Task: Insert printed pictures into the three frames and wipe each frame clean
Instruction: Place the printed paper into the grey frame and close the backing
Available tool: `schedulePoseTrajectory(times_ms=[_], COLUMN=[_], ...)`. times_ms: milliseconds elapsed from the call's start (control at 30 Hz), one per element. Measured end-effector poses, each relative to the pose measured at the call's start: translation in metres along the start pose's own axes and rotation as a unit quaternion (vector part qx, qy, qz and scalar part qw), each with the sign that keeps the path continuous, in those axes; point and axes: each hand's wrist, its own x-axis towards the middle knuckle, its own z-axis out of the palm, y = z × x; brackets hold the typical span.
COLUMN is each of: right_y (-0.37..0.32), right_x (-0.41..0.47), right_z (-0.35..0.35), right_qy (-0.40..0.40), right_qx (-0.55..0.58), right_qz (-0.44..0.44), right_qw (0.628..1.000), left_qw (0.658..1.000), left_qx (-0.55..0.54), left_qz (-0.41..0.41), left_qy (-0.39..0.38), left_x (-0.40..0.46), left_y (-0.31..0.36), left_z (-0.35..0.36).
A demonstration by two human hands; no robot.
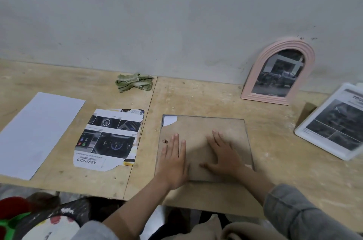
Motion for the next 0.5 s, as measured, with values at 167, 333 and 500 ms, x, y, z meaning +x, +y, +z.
schedulePoseTrajectory(times_ms=[167, 333, 500], right_y=[0.024, 0.022, 0.022], right_x=[-0.012, -0.015, -0.011], right_z=[0.011, 0.011, 0.015], right_qy=[0.082, 0.109, 0.09], right_qx=[-0.002, 0.002, -0.018], right_qz=[0.014, 0.014, 0.092], right_qw=[0.997, 0.994, 0.992], left_qw=[0.998, 0.996, 0.997], left_qx=[-0.027, -0.019, -0.035], left_qz=[0.054, 0.086, 0.067], left_qy=[0.017, 0.018, 0.02], left_x=[0.006, 0.019, 0.025], left_y=[-0.007, -0.016, -0.014], left_z=[0.003, -0.002, 0.0])
